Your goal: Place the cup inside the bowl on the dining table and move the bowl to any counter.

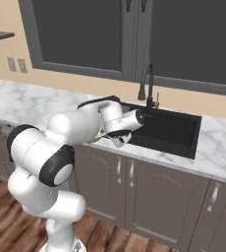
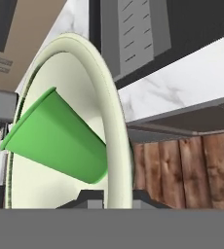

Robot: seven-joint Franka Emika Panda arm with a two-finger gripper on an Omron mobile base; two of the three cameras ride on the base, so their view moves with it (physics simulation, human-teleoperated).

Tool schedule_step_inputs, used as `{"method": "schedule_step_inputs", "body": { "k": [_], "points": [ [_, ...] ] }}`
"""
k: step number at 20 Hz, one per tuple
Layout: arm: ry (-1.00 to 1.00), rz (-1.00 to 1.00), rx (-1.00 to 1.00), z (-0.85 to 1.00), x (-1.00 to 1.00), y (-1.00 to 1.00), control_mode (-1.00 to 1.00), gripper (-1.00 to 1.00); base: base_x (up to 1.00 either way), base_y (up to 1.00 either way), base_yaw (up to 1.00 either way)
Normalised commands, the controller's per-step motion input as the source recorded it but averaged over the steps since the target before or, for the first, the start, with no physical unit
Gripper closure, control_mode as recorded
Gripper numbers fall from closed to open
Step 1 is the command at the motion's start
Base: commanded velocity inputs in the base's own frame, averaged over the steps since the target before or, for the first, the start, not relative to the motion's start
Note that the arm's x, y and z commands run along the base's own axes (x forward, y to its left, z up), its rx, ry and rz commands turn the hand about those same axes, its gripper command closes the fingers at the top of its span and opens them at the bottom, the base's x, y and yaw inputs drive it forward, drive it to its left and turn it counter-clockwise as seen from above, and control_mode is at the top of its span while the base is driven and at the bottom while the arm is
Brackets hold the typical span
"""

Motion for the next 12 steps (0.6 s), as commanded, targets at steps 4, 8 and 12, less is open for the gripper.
{"method": "schedule_step_inputs", "body": {
  "k": [4,8,12],
  "points": [
    [0.00,0.00,0.00,0.00,0.00,0.00,1.00,1.00,0.36,0.37,-0.14],
    [0.00,0.00,0.00,0.00,0.00,0.00,1.00,1.00,0.41,0.58,-0.15],
    [0.00,0.00,0.00,0.00,0.00,0.00,1.00,1.00,0.29,0.59,-0.13]
  ]
}}
